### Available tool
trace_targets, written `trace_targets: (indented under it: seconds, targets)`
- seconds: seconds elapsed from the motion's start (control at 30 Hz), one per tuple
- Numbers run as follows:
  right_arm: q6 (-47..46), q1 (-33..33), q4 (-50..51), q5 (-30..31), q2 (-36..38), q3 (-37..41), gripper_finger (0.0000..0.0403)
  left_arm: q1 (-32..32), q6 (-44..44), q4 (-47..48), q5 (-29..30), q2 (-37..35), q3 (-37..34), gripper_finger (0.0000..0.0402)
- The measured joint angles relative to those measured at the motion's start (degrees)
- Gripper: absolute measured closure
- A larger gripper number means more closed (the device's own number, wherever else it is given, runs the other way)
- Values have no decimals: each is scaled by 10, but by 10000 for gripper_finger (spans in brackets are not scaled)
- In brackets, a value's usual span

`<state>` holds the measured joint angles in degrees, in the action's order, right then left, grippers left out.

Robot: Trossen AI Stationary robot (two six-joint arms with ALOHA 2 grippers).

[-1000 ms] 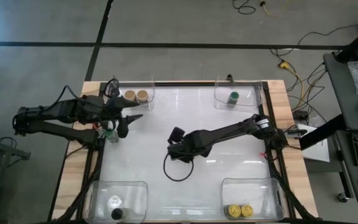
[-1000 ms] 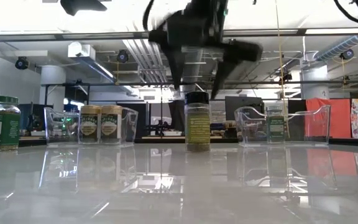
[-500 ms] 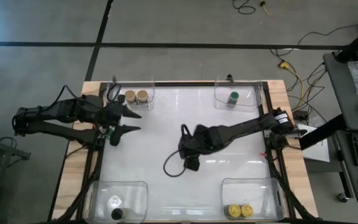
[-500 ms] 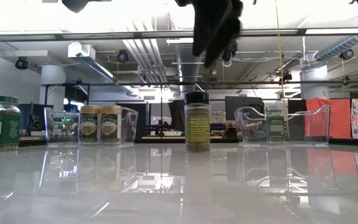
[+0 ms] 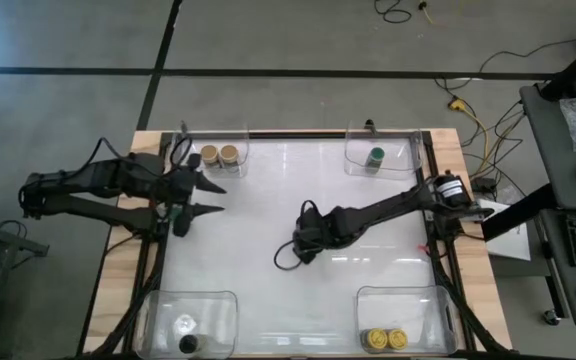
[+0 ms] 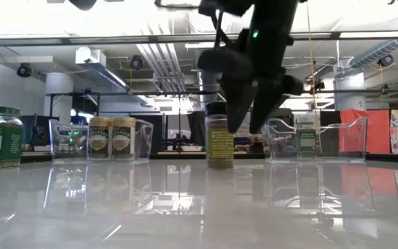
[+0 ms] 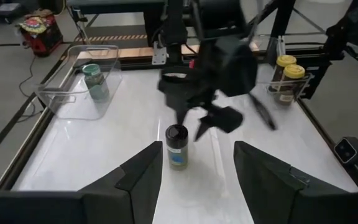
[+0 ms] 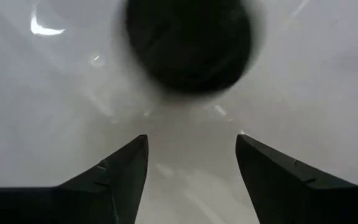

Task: Sort spices by type
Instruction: Put the black seasoning bottle into the bottom left transparent bin

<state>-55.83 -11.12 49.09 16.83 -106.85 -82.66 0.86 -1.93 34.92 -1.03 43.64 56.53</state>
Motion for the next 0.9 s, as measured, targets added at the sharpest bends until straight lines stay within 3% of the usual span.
trace_targets:
  seconds: [0.17, 0.63, 0.77, 0.9]
  targets:
    - [28, 23, -3, 50, 0, 2, 171, 0, 14, 21, 0, -12, 0, 219]
    - [141, 75, -61, 102, 0, -2, 136, 0, 59, 34, 9, -21, 0, 219]
    - [149, 70, -7, 102, 11, -23, 129, -2, 90, 26, 65, 3, 0, 211]
    - [139, 64, 41, 103, 36, -29, 123, -7, 104, 5, 77, 46, 0, 180]
